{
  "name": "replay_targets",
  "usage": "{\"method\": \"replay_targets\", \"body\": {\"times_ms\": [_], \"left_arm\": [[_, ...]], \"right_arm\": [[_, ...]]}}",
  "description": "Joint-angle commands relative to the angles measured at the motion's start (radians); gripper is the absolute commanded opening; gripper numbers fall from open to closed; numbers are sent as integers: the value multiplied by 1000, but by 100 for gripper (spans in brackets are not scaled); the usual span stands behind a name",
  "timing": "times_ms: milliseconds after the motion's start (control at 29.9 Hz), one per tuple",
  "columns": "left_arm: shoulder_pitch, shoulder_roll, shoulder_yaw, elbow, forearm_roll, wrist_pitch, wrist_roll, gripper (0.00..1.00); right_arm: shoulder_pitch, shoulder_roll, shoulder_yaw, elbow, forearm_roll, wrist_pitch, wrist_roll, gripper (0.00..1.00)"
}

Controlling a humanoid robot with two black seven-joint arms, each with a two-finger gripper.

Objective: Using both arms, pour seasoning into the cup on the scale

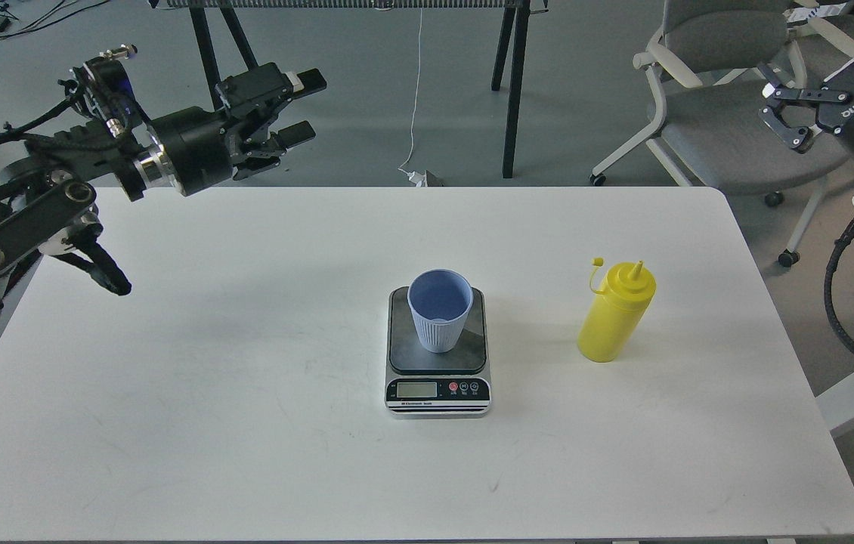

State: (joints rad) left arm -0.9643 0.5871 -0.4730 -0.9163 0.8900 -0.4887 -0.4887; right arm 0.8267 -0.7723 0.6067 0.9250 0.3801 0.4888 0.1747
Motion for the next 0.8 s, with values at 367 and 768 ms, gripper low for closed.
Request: {"method": "replay_targets", "body": {"times_ms": [367, 768], "left_arm": [[9, 51, -95, 59, -66, 0, 0, 100], [58, 111, -95, 86, -132, 0, 0, 100]], "right_arm": [[48, 169, -12, -146, -20, 0, 0, 97], [52, 171, -13, -158, -47, 0, 0, 97]]}}
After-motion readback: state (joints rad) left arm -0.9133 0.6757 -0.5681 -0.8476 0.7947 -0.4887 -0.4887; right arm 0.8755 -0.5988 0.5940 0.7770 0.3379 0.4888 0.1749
